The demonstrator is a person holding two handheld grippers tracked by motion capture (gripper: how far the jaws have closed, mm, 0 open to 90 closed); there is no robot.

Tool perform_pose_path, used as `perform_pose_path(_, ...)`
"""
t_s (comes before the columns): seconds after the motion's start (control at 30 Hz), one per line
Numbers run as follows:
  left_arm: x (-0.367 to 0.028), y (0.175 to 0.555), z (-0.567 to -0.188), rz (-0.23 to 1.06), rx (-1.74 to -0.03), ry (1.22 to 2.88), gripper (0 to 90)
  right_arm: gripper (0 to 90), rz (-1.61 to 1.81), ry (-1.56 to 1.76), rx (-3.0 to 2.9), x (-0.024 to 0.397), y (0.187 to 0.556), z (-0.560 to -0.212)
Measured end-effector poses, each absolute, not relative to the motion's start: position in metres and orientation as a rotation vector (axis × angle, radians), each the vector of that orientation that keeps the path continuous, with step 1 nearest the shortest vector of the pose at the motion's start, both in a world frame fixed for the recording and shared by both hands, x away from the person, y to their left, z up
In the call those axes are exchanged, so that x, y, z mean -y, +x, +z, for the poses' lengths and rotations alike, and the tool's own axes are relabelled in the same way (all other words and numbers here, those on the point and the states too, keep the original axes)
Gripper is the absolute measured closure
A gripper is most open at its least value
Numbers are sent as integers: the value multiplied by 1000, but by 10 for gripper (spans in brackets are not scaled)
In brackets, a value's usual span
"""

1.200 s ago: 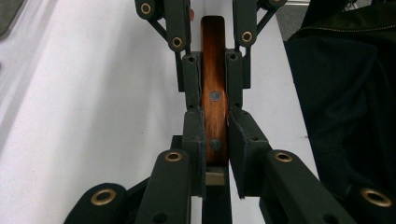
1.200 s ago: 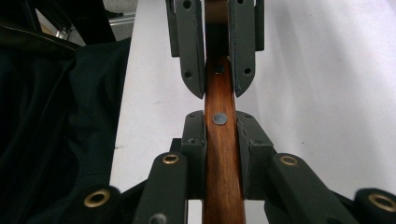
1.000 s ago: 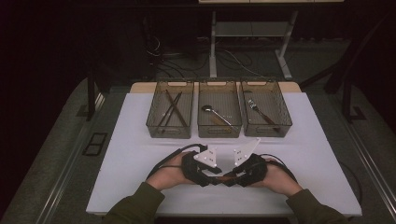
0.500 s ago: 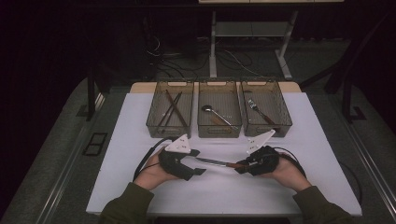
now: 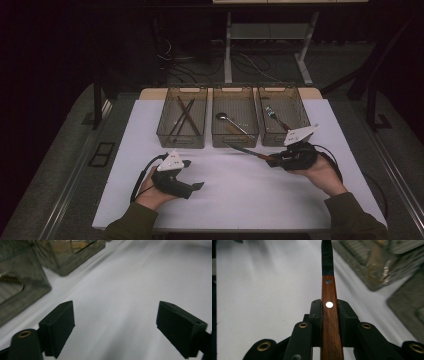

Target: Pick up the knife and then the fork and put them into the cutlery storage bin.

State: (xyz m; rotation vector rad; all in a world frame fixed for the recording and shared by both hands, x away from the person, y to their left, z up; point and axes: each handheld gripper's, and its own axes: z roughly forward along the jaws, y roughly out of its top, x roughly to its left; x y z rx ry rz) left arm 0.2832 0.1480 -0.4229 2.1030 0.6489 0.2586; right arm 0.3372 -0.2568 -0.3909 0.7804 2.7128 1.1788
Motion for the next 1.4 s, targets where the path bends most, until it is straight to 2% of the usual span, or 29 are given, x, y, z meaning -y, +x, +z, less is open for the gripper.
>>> perform_pose_path(0.17,-161,282,-431,251,-714,2049,79,753,1197,844,-2662,268,346,-380)
perform_pose_path(0.4,-161,280,-435,254,-737,2054,0,753,1297,854,-2636,276,352,-370)
perform_pose_path(0.83,-158,279,-436,253,-728,2074,0,754,1385,831,-2568,283,350,-350)
perform_pose_path(1.4,-157,279,-437,256,-718,2075,0,754,1287,1063,-2296,323,397,-335)
